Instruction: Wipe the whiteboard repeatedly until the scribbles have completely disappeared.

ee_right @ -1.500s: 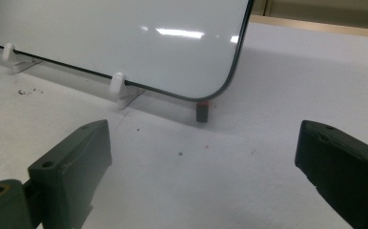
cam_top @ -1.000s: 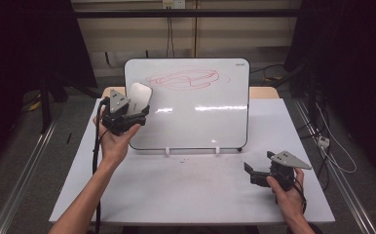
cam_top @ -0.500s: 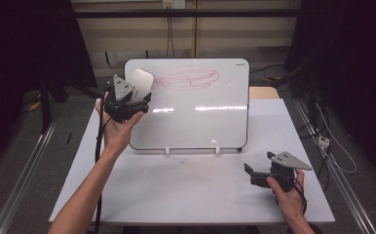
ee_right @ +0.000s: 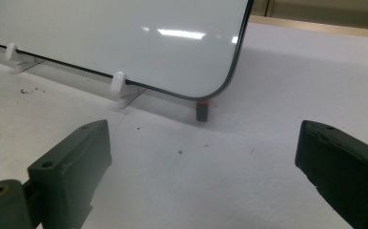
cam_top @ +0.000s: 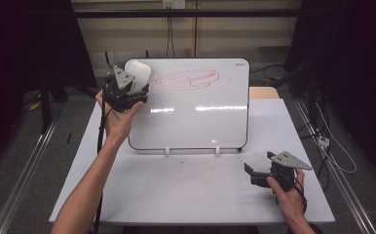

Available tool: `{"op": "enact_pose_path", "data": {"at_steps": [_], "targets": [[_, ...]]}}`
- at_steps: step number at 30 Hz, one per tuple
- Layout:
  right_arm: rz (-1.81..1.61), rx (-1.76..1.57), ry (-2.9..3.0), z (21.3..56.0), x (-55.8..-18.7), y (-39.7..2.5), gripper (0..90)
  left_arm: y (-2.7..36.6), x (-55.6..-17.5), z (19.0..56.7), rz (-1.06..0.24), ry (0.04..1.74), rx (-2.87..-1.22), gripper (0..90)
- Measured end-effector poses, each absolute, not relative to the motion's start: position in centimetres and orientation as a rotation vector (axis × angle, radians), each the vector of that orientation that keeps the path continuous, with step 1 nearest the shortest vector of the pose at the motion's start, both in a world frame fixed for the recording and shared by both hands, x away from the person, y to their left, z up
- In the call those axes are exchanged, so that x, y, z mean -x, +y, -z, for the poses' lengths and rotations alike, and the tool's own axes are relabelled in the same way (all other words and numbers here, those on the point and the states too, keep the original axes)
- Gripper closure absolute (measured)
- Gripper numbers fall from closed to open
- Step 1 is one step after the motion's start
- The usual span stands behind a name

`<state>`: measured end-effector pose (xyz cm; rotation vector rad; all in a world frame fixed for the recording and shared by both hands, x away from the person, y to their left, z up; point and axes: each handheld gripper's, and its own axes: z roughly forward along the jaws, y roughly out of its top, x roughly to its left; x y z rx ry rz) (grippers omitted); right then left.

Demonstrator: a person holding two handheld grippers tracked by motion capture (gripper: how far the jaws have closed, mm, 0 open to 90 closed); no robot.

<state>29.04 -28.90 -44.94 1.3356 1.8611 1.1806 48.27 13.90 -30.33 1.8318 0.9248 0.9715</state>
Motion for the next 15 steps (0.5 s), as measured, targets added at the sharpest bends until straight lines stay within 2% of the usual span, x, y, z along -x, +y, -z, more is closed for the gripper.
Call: {"op": "enact_pose_path", "data": {"at_steps": [15], "targets": [[-1.181,-1.34,1.86,45.0,-29.1,-29.1,5.1,12.6,-50.4,31.0,-1.041,0.941,-1.878,30.7]]}}
